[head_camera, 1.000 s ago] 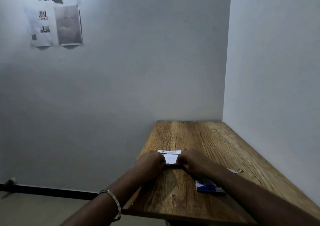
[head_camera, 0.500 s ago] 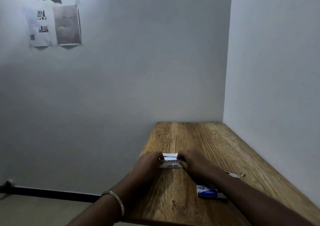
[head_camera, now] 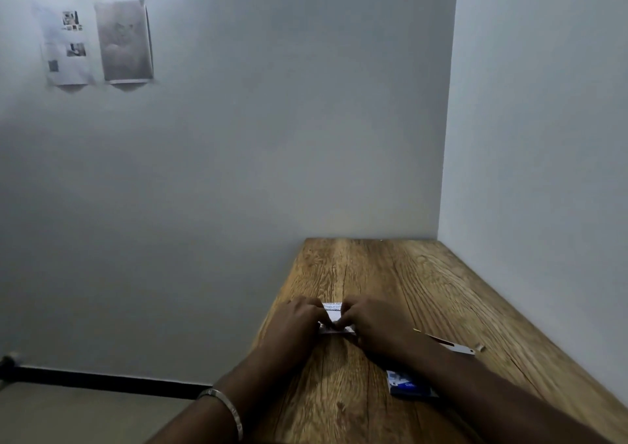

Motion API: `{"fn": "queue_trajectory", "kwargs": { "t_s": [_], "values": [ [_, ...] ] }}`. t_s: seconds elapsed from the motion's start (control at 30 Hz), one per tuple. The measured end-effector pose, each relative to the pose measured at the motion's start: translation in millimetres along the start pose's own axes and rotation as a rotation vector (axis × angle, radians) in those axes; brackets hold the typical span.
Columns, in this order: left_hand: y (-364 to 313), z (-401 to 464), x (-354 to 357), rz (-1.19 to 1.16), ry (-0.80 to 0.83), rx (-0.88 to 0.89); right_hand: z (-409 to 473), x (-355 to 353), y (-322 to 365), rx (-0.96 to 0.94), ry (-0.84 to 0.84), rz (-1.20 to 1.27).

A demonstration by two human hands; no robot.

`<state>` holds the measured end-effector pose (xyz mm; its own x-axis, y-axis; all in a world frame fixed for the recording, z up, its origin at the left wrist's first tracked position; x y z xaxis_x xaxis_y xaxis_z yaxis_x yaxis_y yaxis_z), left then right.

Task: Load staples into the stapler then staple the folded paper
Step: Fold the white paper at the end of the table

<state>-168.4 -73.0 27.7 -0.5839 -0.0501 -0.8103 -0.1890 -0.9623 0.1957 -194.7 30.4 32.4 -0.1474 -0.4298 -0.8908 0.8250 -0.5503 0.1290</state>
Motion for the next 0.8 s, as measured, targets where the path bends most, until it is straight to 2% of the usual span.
{"fn": "queue_trajectory", "kwargs": {
  "t_s": [0.23,0.37,0.57,0.67,0.8],
  "values": [
    [-11.5,0.7,-1.5,0.212,0.1,0.068,-3.0,-0.6,7.8,-0.031,0.084,-0.016],
    [-18.7,-2.1,3.3,0.346,0.174,0.077,-8.1,3.5,15.3,-0.087,0.151,-0.14],
    [-29.9,-5.7,2.2,0.512,0.273,0.137,-15.9,12.9,14.5,-0.053,0.215,-0.221],
    [-29.7,-7.2,1.6,0.488,0.336,0.124,-13.5,15.2,10.7,-0.007,0.278,-0.211],
    [-7.9,-22.1,3.4,0.295,0.367,-0.004,-13.0,12.7,-6.0,0.085,0.32,-0.016]
  ]
}}
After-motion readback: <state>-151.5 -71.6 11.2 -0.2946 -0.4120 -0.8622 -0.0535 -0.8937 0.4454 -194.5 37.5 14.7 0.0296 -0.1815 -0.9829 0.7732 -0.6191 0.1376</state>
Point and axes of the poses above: each hand's wrist, its own z-axis towards the middle knuckle, its own x-axis out of the palm, y = z × x, the point moved 9 cm from there along z, towards the middle knuckle, and after that the axes turned 14 degrees about z, right-handed, at the moved point
